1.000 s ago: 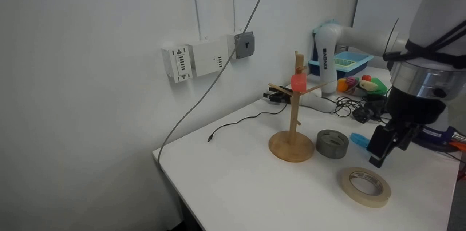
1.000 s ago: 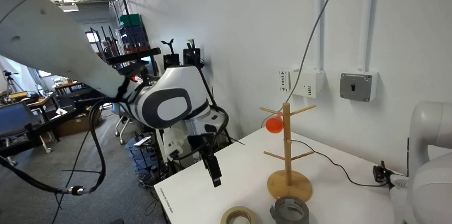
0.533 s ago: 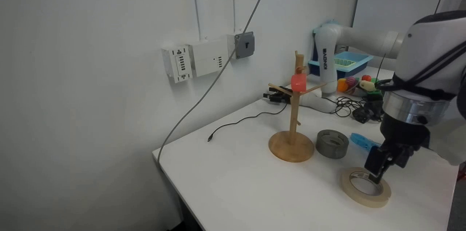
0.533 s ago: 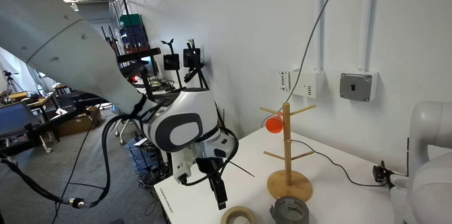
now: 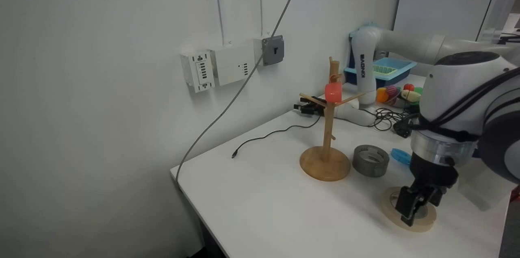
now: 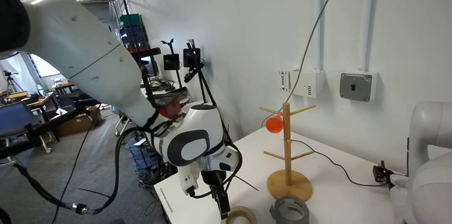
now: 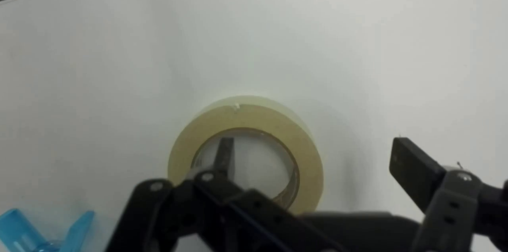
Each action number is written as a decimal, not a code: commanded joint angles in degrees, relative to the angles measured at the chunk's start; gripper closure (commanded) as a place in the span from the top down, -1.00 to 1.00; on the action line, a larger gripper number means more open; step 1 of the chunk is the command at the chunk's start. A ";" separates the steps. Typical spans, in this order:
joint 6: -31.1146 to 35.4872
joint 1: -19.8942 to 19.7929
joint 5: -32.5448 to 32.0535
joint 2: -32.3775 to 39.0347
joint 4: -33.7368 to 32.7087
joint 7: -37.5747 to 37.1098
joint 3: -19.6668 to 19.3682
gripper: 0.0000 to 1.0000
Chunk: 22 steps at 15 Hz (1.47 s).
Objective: Hang the white masking tape on the wooden stand
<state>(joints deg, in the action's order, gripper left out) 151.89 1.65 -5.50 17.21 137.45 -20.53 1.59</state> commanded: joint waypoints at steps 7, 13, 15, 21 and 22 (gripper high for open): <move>0.69 4.00 -0.11 10.68 -10.59 2.12 -3.92 1.00; 0.99 3.51 1.59 13.65 -13.38 2.51 -4.28 0.87; 0.97 3.40 2.15 14.12 -13.82 2.47 -4.32 0.77; 1.32 3.73 2.27 14.46 -13.96 1.88 -4.98 -0.21; 1.34 3.77 2.25 14.41 -13.91 1.79 -5.06 -0.35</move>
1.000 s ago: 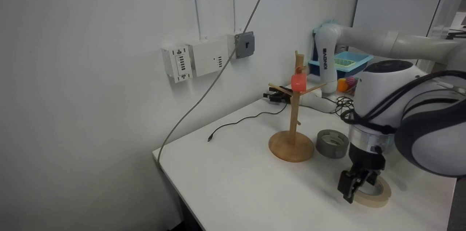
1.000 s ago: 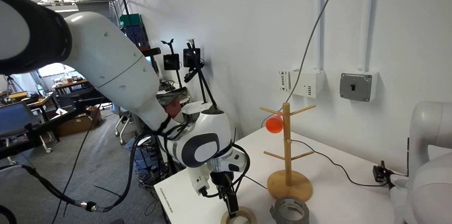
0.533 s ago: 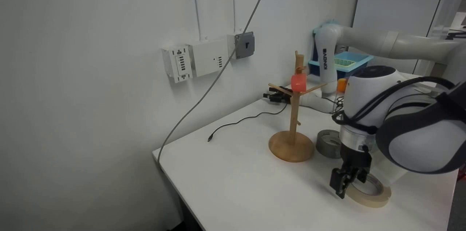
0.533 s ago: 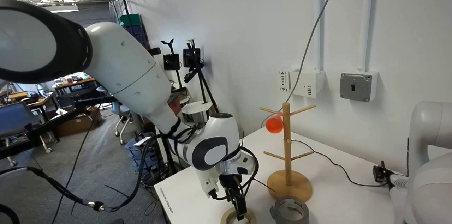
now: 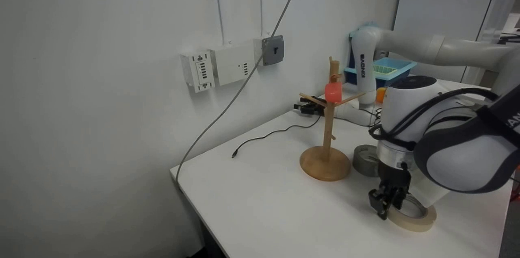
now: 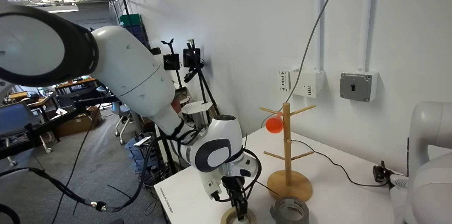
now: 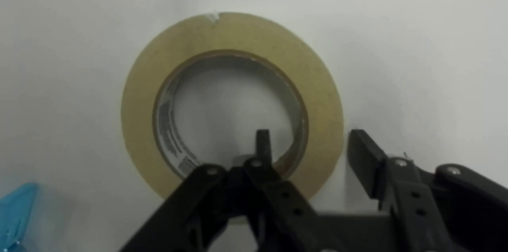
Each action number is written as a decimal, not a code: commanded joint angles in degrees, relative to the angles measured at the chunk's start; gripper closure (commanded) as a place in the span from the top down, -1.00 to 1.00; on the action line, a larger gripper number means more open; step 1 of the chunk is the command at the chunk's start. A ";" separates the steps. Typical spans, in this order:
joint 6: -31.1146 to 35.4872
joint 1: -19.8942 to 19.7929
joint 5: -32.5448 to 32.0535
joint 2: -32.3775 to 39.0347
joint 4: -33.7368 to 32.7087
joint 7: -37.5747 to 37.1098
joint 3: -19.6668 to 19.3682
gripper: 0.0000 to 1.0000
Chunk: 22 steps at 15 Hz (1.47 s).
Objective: Hang the white masking tape on the wooden stand
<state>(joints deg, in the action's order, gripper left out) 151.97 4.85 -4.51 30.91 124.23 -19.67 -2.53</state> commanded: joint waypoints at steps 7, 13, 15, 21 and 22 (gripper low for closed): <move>-0.11 1.64 0.39 -3.34 2.49 0.01 -1.67 -0.88; -9.31 3.23 -2.43 -12.12 6.88 -0.02 -2.82 -0.88; -13.94 3.00 -3.03 -15.72 7.62 0.72 -1.97 -0.88; -21.38 1.81 -5.50 -23.80 7.37 3.18 0.56 -0.88; -21.12 1.75 -5.40 -24.37 7.28 3.71 0.98 -0.88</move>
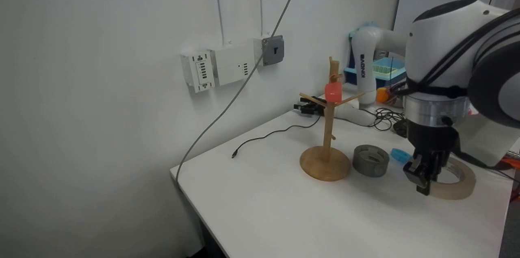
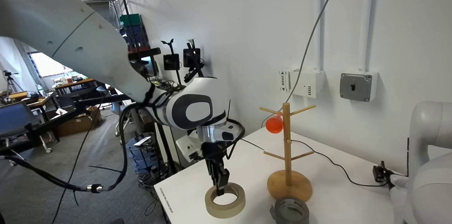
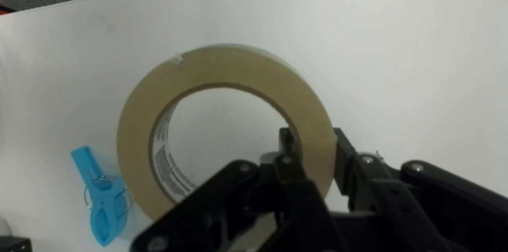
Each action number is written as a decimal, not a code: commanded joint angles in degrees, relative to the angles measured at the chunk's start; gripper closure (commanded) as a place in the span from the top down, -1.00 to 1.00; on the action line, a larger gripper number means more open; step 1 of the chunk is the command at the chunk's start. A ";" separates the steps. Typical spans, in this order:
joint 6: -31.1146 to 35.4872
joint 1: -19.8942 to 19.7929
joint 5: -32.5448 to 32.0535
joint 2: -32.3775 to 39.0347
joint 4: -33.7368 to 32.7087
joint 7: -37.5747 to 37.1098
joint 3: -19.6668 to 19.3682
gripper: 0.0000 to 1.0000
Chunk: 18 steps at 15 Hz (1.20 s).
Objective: Hang the white masking tape on the wooden stand
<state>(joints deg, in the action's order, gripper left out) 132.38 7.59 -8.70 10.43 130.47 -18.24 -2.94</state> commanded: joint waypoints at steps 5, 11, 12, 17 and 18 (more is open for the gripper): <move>4.50 -0.11 -3.14 -2.62 0.39 3.56 3.95 -0.88; 13.74 1.75 -12.37 2.01 -2.07 1.32 4.81 -0.88; 14.84 2.31 -14.96 2.71 -2.73 0.66 4.35 -0.88; 18.69 4.63 -24.32 5.86 -5.86 -1.67 2.52 -0.88; 19.30 5.12 -25.86 6.39 -6.38 -2.16 2.17 -0.88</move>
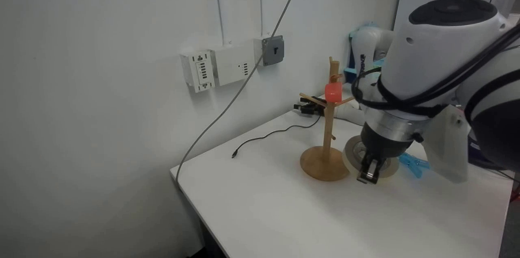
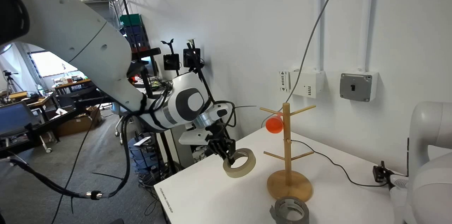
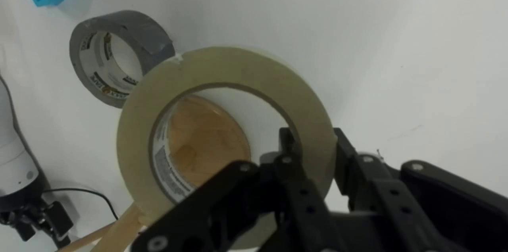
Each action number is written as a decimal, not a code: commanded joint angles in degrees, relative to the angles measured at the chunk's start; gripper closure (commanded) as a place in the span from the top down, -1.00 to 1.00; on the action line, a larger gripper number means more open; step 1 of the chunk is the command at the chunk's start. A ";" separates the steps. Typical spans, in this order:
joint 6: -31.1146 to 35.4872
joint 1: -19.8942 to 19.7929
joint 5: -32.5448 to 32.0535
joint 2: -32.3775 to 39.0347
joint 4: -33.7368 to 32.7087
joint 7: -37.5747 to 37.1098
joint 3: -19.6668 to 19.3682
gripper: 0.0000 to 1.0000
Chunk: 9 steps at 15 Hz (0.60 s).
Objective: Hang the white masking tape on the wooden stand
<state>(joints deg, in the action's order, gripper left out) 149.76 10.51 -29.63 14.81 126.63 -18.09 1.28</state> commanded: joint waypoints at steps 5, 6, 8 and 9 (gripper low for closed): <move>6.01 3.37 -9.97 4.02 -4.54 -3.45 -3.38 -0.88; 7.07 3.46 -11.24 4.61 -5.15 -3.62 -3.99 -0.88; 8.73 3.40 -14.54 5.70 -6.35 -4.60 -4.91 -0.88; 9.36 3.61 -16.55 6.28 -7.02 -5.29 -5.74 -0.88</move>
<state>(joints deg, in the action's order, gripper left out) 156.53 13.07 -40.62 18.82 122.54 -20.72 -1.77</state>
